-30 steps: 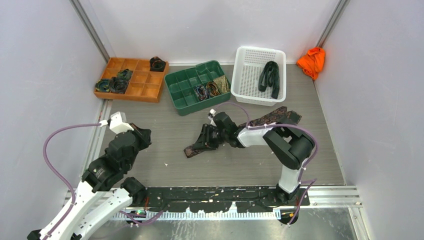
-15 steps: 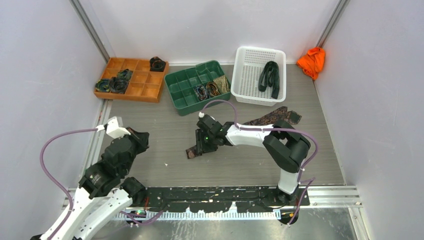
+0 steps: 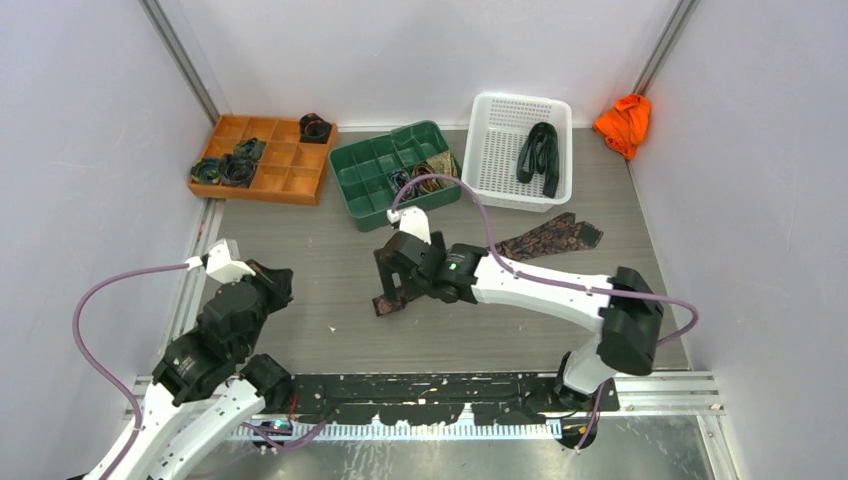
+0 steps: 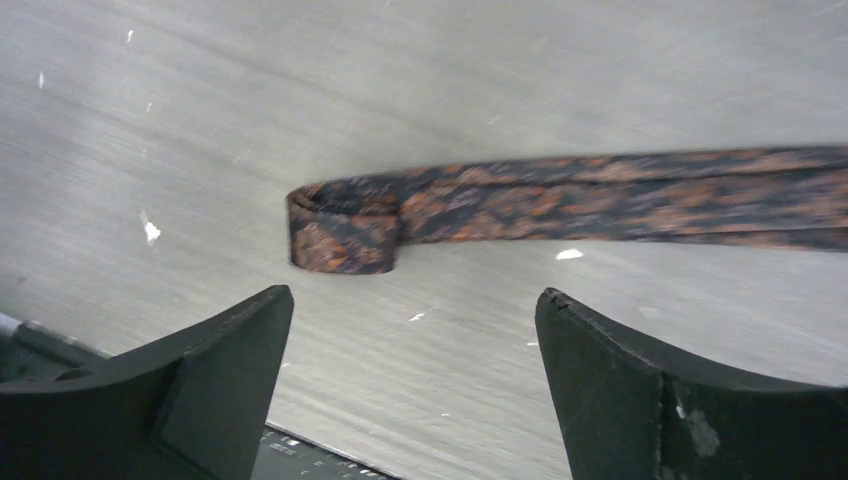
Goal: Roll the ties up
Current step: Roll the tie at the center of the board.
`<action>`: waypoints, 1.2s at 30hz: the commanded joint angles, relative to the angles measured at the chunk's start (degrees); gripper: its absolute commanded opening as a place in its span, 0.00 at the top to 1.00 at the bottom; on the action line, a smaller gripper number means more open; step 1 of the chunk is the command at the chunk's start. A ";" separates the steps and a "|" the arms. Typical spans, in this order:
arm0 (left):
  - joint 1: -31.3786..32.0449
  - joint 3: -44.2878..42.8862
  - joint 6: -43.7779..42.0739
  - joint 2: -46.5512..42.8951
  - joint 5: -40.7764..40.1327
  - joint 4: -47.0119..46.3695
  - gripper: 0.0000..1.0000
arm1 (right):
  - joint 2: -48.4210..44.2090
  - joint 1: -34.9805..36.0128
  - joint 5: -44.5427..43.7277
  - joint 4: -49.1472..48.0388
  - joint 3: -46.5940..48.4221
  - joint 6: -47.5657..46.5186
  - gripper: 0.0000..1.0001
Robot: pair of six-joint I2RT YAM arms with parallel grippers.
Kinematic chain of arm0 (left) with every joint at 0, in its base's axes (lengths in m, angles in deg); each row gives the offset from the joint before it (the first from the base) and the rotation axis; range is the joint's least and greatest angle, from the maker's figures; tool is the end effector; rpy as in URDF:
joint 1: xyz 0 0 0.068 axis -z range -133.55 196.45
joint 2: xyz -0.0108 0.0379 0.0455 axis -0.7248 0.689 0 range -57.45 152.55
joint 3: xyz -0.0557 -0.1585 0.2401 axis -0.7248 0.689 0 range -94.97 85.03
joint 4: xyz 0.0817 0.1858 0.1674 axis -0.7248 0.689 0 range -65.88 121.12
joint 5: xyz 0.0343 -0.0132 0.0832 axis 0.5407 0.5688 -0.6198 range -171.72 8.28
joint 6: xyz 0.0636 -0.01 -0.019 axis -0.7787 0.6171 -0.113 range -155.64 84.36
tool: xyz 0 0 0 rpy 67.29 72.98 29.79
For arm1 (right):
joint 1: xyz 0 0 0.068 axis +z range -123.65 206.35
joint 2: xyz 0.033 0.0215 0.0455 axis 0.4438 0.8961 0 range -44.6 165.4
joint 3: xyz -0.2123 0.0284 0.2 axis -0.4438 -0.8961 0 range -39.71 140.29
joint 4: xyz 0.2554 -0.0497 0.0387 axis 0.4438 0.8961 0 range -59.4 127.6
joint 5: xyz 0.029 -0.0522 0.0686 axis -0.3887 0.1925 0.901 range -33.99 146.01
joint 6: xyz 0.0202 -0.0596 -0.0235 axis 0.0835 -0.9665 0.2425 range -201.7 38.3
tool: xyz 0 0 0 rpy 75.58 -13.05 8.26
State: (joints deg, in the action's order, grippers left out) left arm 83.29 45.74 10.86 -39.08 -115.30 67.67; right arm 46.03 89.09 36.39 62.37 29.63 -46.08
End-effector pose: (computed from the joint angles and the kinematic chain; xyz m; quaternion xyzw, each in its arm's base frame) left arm 0.0724 -0.0172 0.3018 -0.2267 0.7803 -0.1735 0.5565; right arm 0.1761 0.3026 0.2651 -0.1667 0.9212 0.1307 0.3263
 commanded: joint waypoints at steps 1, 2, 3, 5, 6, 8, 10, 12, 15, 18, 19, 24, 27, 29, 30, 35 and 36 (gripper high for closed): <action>-0.18 -0.39 0.61 -0.08 -1.55 -0.90 1.00 | -4.14 3.58 -31.15 20.42 9.71 -3.23 0.00; -0.19 -0.48 0.61 0.08 -1.71 -0.99 1.00 | -3.28 3.68 -35.72 25.10 11.63 -3.21 0.00; -0.18 -0.52 0.41 0.32 -1.93 -1.16 1.00 | -2.44 3.77 -40.57 28.87 12.98 -2.63 0.00; -0.21 -0.73 0.13 0.87 -2.32 -1.61 1.00 | -1.22 3.81 -48.22 33.04 13.36 -0.11 0.00; -0.19 -0.85 0.02 1.11 -2.42 -1.88 1.00 | -1.58 3.77 -49.88 33.34 12.85 1.63 0.00; -0.17 -1.17 -0.32 1.57 -2.45 -2.39 1.00 | -4.51 3.14 -48.53 27.30 9.76 2.21 0.00; -0.19 -1.46 -0.66 1.85 -2.30 -2.85 1.00 | -9.37 1.23 -37.32 17.20 4.64 -2.68 0.00; -0.22 -1.81 -1.06 1.93 -2.32 -2.84 1.00 | -12.40 0.94 -33.81 13.31 2.62 -1.76 0.18; -0.18 -1.97 -1.28 1.74 -2.98 -2.03 1.00 | -11.28 2.02 -33.30 18.94 4.22 5.04 0.38; -0.20 -1.65 -0.54 1.41 -4.01 -1.54 0.99 | -4.06 4.43 -30.08 23.88 7.25 7.40 0.42; -0.20 -1.59 -0.24 1.41 -4.57 -1.28 0.99 | -1.20 6.26 -29.61 24.67 8.10 7.44 0.42; -0.20 -3.73 2.76 3.55 -8.92 4.93 0.98 | 13.79 14.71 -27.58 26.27 18.51 6.98 0.38; -0.19 -6.19 6.44 4.50 -11.65 10.96 0.99 | 19.09 17.21 -24.41 24.06 22.24 6.31 0.35; -0.20 -7.81 9.16 3.71 -13.27 13.80 0.99 | 20.84 17.47 -21.16 21.04 22.67 5.76 0.32; -0.18 -8.21 9.45 3.00 -13.46 14.02 0.99 | 21.46 17.49 -20.47 19.95 22.69 5.71 0.32; -0.24 -10.29 9.11 1.41 -16.72 17.31 0.99 | 24.88 17.40 -20.08 17.85 24.64 4.43 0.30; -0.20 -10.70 8.63 1.25 -16.78 17.77 0.99 | 25.53 17.34 -20.30 17.60 25.08 4.16 0.30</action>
State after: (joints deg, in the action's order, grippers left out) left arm 83.29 38.13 18.27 -37.07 -127.04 81.74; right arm 70.86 107.06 16.35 83.20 50.42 -41.12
